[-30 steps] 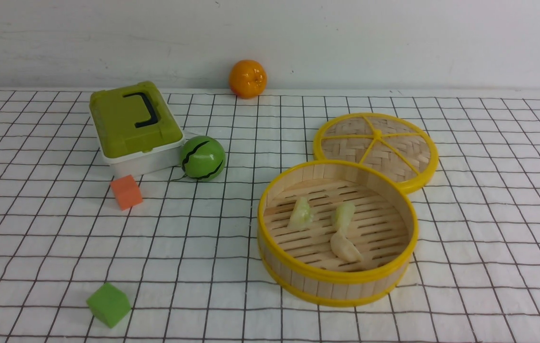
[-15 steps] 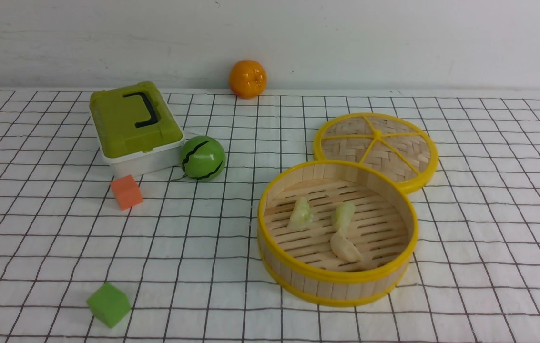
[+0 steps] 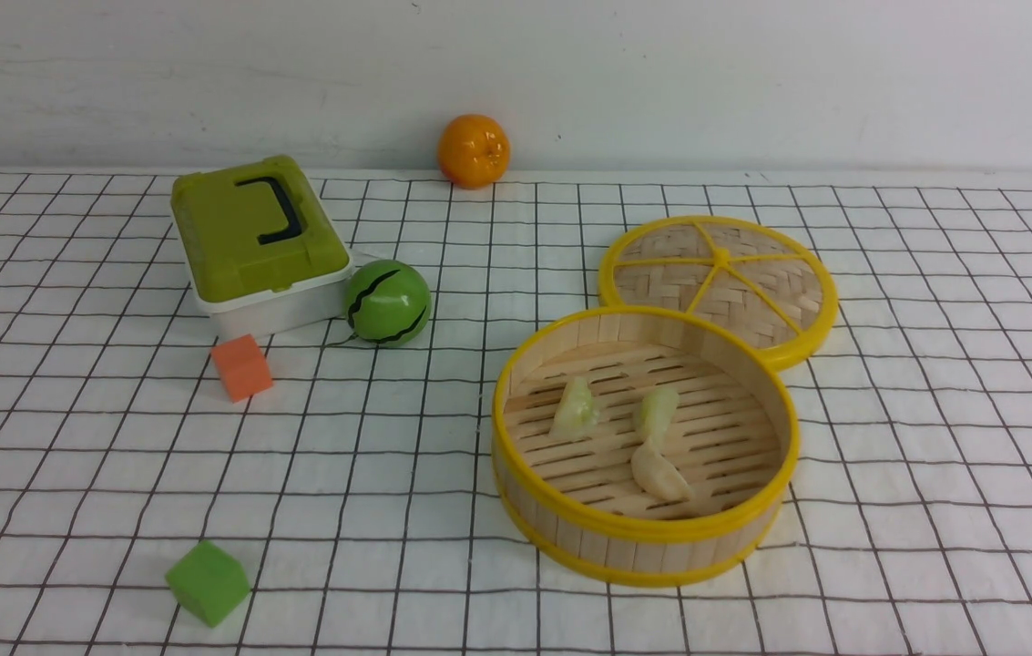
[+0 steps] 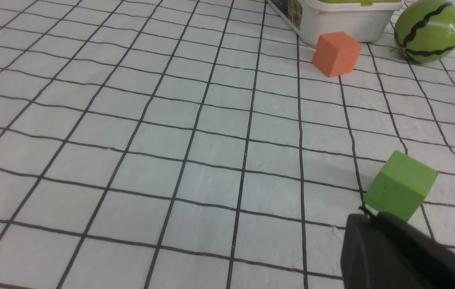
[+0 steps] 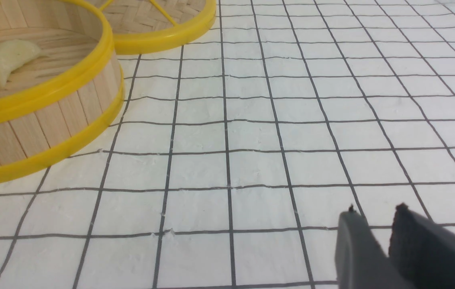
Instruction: Put the dumplings into the steamer on the table with the white tablecloth.
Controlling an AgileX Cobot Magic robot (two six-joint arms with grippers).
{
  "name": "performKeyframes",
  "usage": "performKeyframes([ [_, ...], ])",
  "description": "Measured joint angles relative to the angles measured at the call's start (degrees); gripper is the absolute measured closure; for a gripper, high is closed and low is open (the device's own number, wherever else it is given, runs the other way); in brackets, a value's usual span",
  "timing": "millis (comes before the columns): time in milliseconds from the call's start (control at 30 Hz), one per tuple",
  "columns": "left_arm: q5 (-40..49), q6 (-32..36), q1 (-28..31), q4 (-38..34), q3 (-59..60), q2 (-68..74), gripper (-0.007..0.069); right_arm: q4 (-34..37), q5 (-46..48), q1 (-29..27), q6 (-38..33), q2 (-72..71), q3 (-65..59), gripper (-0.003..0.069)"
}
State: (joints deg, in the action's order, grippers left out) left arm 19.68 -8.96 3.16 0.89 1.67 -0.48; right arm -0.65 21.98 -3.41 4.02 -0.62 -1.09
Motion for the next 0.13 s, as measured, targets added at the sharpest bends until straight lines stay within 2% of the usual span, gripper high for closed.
performKeyframes([
  [133, 0.0, 0.0, 0.0, 0.0, 0.0, 0.0, 0.0622, 0.0, 0.0, 0.0, 0.0, 0.0, 0.0, 0.0513],
])
